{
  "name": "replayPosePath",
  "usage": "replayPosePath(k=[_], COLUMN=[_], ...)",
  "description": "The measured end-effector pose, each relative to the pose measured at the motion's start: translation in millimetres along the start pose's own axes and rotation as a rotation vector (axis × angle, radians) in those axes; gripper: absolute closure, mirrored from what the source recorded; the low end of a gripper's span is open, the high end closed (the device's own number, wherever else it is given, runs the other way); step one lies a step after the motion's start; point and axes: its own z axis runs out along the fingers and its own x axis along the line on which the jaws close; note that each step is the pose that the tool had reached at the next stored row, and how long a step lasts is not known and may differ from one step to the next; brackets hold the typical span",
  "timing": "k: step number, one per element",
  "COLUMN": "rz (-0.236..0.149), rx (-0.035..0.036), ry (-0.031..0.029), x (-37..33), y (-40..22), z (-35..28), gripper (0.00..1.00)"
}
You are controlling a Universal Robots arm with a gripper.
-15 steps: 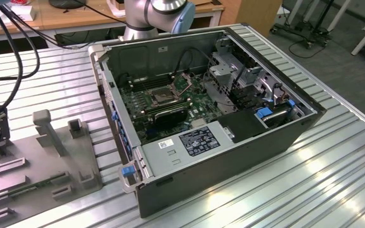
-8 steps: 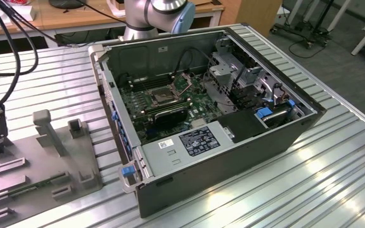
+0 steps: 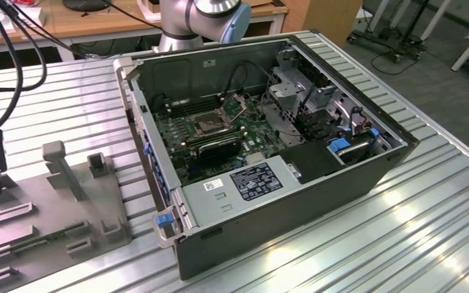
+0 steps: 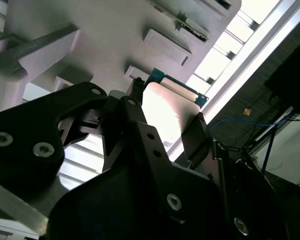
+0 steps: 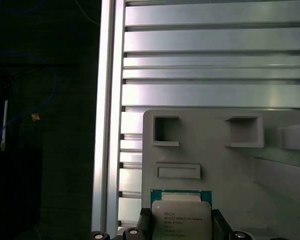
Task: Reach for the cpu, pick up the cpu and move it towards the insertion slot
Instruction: 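Pick up the cpu and move it towards the insertion slot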
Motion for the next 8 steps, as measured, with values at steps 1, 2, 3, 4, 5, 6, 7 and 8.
replayPosePath(k=[1,2,3,4,5,6,7,8], rz=[0.000,0.000,0.000,0.000,0.000,0.000,0.000,0.000], rx=[0.0001,0.0000,-0.0001,-0.0001,-0.0002,-0.0001,-0.0001,0.0000], ry=[0.0001,0.0000,0.0000,-0.0001,-0.0002,-0.0001,-0.0001,0.0001], x=[0.0,0.0,0.0,0.0,0.0,0.0,0.0,0.0], y=[0.0,0.1,0.1,0.1,0.1,0.1,0.1,0.1], z=[-1.2,-2.2,-2.6,-2.6,-2.6,-2.6,-2.6,-2.7], gripper=[0.45,0.45,0.45,0.45,0.45,0.45,0.45,0.45])
